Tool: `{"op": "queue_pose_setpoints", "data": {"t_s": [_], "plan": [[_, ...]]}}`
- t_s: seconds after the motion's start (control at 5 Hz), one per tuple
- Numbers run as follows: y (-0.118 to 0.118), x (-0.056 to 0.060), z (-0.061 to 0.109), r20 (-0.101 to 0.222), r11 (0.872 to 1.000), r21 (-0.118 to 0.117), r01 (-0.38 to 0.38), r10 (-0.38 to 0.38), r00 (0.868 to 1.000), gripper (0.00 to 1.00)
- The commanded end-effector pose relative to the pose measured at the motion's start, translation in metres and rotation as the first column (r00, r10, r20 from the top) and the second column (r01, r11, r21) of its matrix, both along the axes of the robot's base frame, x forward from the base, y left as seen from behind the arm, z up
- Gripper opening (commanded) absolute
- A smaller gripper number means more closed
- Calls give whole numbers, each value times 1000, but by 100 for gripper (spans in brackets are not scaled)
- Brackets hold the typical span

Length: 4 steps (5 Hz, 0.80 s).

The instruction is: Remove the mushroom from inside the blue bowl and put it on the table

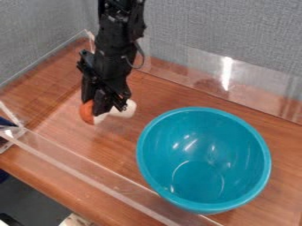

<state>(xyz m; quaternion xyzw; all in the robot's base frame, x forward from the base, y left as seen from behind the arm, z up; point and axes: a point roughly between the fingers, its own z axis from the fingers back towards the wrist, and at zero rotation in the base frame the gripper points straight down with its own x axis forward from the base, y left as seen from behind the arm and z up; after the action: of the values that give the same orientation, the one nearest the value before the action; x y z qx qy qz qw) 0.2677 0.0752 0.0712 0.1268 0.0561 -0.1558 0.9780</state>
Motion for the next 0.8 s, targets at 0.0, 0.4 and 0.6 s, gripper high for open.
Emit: {"op": "queue_pose_setpoints", "data": {"t_s": [0.0,0.4,0.6], "plan": [[8,4,8,35,1000,8,-3,3,999,0],[14,8,10,38,1000,7,2,-2,999,0],[17,10,10,39,1000,7,1,-1,999,0]]}}
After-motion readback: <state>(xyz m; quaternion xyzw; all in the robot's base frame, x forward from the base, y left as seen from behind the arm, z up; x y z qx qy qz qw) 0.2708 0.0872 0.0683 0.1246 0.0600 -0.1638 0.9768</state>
